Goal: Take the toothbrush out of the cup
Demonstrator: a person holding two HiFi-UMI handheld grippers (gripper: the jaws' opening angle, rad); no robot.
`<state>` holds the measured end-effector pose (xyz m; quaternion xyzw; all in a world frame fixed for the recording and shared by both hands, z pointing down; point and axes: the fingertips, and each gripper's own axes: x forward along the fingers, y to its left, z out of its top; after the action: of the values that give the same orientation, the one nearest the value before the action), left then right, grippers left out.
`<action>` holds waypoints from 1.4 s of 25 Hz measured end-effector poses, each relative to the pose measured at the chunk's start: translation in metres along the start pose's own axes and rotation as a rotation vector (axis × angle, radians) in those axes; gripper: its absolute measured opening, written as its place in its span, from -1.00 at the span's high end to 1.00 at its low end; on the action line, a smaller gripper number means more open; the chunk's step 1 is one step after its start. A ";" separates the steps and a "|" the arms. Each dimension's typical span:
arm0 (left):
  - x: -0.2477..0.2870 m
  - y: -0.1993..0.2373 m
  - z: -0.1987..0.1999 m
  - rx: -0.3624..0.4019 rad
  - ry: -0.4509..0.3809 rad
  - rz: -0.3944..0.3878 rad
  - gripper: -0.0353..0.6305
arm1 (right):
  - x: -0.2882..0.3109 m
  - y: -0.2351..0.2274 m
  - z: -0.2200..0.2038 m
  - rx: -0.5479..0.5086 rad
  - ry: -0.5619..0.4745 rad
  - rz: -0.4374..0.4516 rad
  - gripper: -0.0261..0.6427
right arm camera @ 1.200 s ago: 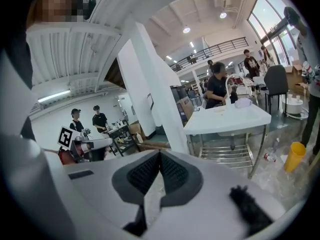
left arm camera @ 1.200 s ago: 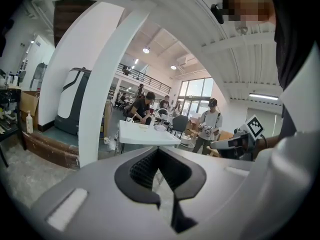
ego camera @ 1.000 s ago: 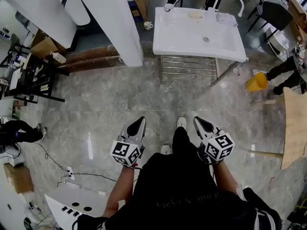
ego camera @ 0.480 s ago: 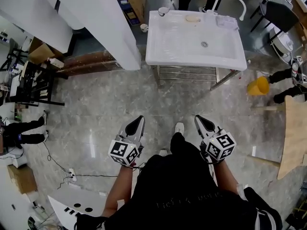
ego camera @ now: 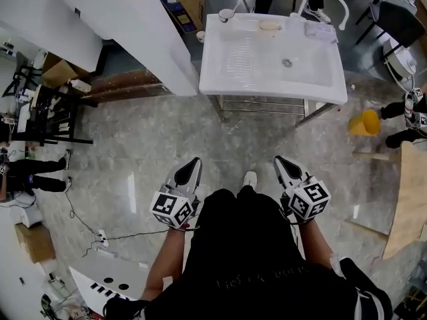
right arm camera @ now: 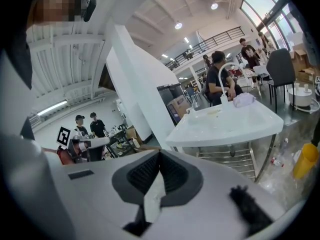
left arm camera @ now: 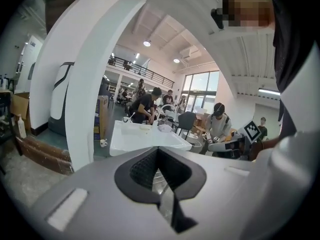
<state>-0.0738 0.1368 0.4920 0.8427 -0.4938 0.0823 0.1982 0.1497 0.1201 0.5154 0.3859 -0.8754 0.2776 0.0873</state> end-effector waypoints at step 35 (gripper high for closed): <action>0.157 0.166 0.089 -0.014 -0.047 -0.054 0.87 | 0.176 -0.058 0.118 0.004 -0.001 -0.064 0.89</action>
<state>-0.1443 -0.0976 0.5056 0.8561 -0.4759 0.0535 0.1945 0.0783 -0.0874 0.5058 0.4142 -0.8620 0.2764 0.0950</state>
